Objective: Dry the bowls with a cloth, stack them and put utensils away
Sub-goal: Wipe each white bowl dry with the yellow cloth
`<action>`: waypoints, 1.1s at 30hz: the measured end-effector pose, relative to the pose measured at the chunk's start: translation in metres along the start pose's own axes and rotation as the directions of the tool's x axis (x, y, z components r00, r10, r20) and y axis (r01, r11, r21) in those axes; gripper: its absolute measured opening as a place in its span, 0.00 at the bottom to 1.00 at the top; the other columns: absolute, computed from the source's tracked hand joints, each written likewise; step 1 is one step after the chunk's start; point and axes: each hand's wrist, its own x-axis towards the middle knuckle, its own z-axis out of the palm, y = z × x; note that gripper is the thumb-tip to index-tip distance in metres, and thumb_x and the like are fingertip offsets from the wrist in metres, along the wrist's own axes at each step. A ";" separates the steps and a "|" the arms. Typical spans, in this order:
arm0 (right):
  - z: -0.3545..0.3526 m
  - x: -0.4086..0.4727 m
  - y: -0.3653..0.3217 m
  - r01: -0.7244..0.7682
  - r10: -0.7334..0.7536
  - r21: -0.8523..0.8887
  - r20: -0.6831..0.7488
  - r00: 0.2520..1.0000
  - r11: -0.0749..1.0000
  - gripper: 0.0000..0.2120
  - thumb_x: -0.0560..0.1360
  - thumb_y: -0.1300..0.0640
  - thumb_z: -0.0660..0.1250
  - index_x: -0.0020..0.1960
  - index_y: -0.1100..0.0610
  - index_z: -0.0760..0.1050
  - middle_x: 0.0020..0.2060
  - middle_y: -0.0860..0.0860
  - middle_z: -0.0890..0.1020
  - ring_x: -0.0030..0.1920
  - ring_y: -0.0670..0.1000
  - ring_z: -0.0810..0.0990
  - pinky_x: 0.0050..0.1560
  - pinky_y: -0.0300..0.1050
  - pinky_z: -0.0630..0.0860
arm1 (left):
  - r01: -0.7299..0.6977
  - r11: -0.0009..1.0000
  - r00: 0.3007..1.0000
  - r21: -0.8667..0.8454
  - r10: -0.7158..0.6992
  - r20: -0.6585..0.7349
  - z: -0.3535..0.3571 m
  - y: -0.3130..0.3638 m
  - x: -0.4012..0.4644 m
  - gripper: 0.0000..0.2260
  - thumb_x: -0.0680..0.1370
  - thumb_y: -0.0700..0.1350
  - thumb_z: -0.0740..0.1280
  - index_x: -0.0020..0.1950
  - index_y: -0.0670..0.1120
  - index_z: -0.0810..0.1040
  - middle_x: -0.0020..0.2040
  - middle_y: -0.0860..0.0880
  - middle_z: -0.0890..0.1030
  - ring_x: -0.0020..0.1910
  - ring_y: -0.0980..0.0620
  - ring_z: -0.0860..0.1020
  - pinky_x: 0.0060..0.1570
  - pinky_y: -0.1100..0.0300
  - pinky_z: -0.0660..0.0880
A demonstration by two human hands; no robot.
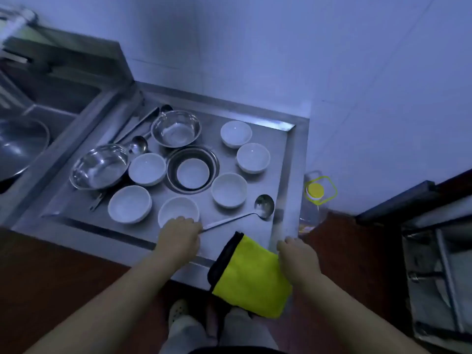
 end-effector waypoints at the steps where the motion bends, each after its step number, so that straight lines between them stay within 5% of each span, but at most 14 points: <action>1: 0.010 -0.004 0.000 -0.045 0.044 0.072 0.005 0.999 0.996 0.20 0.42 0.59 0.81 0.27 0.54 0.73 0.25 0.51 0.73 0.23 0.54 0.74 0.17 0.42 0.65 | 0.013 0.999 1.000 -0.047 -0.013 -0.006 0.004 -0.006 -0.004 0.10 0.55 0.41 0.75 0.28 0.45 0.75 0.24 0.47 0.71 0.22 0.44 0.71 0.26 0.64 0.56; 3: 0.017 -0.016 -0.003 -0.092 0.089 0.051 0.057 0.994 0.994 0.18 0.49 0.58 0.81 0.33 0.55 0.75 0.30 0.52 0.75 0.29 0.56 0.76 0.20 0.46 0.69 | 0.045 0.997 0.999 -0.062 -0.047 -0.018 0.008 -0.022 -0.008 0.06 0.58 0.38 0.72 0.32 0.42 0.77 0.28 0.44 0.73 0.25 0.42 0.73 0.21 0.60 0.65; 5: 0.018 -0.024 -0.008 -0.123 0.113 0.108 0.099 0.989 0.986 0.12 0.65 0.56 0.74 0.45 0.56 0.76 0.42 0.54 0.76 0.43 0.58 0.78 0.35 0.52 0.75 | 0.117 0.993 0.993 -0.034 -0.117 0.005 0.011 -0.039 -0.012 0.12 0.57 0.34 0.74 0.38 0.39 0.79 0.32 0.42 0.75 0.27 0.41 0.74 0.23 0.56 0.70; 8: 0.018 -0.024 -0.016 -0.268 0.227 0.201 0.203 0.952 0.942 0.15 0.71 0.55 0.67 0.56 0.57 0.72 0.53 0.54 0.73 0.55 0.57 0.72 0.52 0.49 0.69 | 0.172 0.985 0.982 0.003 -0.171 0.080 0.015 -0.058 -0.009 0.21 0.56 0.34 0.75 0.48 0.37 0.81 0.39 0.38 0.78 0.34 0.38 0.76 0.29 0.51 0.73; 12: 0.004 -0.024 -0.041 -0.445 0.367 0.341 0.270 0.890 0.828 0.04 0.70 0.57 0.68 0.40 0.53 0.73 0.40 0.52 0.75 0.46 0.57 0.74 0.38 0.46 0.62 | 0.268 0.963 0.949 -0.030 -0.259 0.180 0.018 -0.077 -0.004 0.24 0.71 0.40 0.69 0.65 0.38 0.69 0.57 0.38 0.74 0.54 0.38 0.72 0.48 0.48 0.72; 14: 0.001 -0.025 -0.056 -0.477 0.402 0.405 0.261 0.878 0.780 0.15 0.69 0.56 0.69 0.32 0.48 0.64 0.33 0.48 0.70 0.40 0.53 0.71 0.33 0.44 0.58 | 0.307 0.948 0.930 -0.086 -0.279 0.240 0.019 -0.082 -0.001 0.25 0.75 0.44 0.65 0.69 0.39 0.63 0.61 0.40 0.71 0.60 0.40 0.70 0.53 0.50 0.70; 16: -0.006 -0.022 -0.074 -0.479 0.440 0.501 0.204 0.875 0.721 0.12 0.68 0.57 0.71 0.34 0.50 0.68 0.35 0.48 0.71 0.39 0.50 0.71 0.34 0.43 0.59 | 0.367 0.904 0.910 -0.220 -0.301 0.284 0.020 -0.088 0.003 0.24 0.76 0.44 0.64 0.68 0.37 0.62 0.61 0.38 0.72 0.60 0.38 0.71 0.53 0.48 0.70; 21: -0.025 -0.013 -0.116 -0.509 0.577 0.787 0.248 0.778 0.347 0.07 0.67 0.63 0.72 0.40 0.61 0.74 0.30 0.51 0.72 0.31 0.48 0.70 0.31 0.44 0.65 | 0.523 0.689 0.846 -0.502 -0.350 0.402 0.027 -0.106 0.016 0.15 0.78 0.43 0.63 0.59 0.35 0.67 0.57 0.34 0.74 0.56 0.36 0.74 0.48 0.53 0.67; 26: -0.044 -0.006 -0.148 -0.492 0.653 0.826 0.214 0.727 0.276 0.08 0.70 0.59 0.72 0.46 0.56 0.74 0.36 0.47 0.76 0.41 0.50 0.75 0.38 0.42 0.68 | 0.609 0.549 0.786 -0.573 -0.315 0.532 0.034 -0.120 0.028 0.14 0.76 0.41 0.64 0.56 0.32 0.72 0.55 0.34 0.77 0.55 0.37 0.75 0.53 0.51 0.73; 30: -0.056 0.005 -0.169 -0.523 0.657 0.816 0.256 0.709 0.247 0.14 0.69 0.54 0.74 0.50 0.52 0.73 0.40 0.44 0.76 0.47 0.49 0.76 0.46 0.43 0.71 | 0.638 0.413 0.767 -0.650 -0.264 0.585 0.020 -0.124 0.023 0.14 0.67 0.39 0.64 0.49 0.34 0.75 0.45 0.39 0.80 0.41 0.42 0.78 0.37 0.56 0.76; 33: -0.068 0.017 -0.186 -0.487 0.629 0.824 0.220 0.746 0.289 0.13 0.69 0.54 0.74 0.51 0.54 0.74 0.42 0.46 0.78 0.48 0.49 0.76 0.45 0.40 0.68 | 0.582 0.367 0.813 -0.726 -0.261 0.520 -0.008 -0.124 0.015 0.15 0.67 0.42 0.64 0.52 0.39 0.75 0.46 0.42 0.78 0.44 0.43 0.75 0.39 0.56 0.72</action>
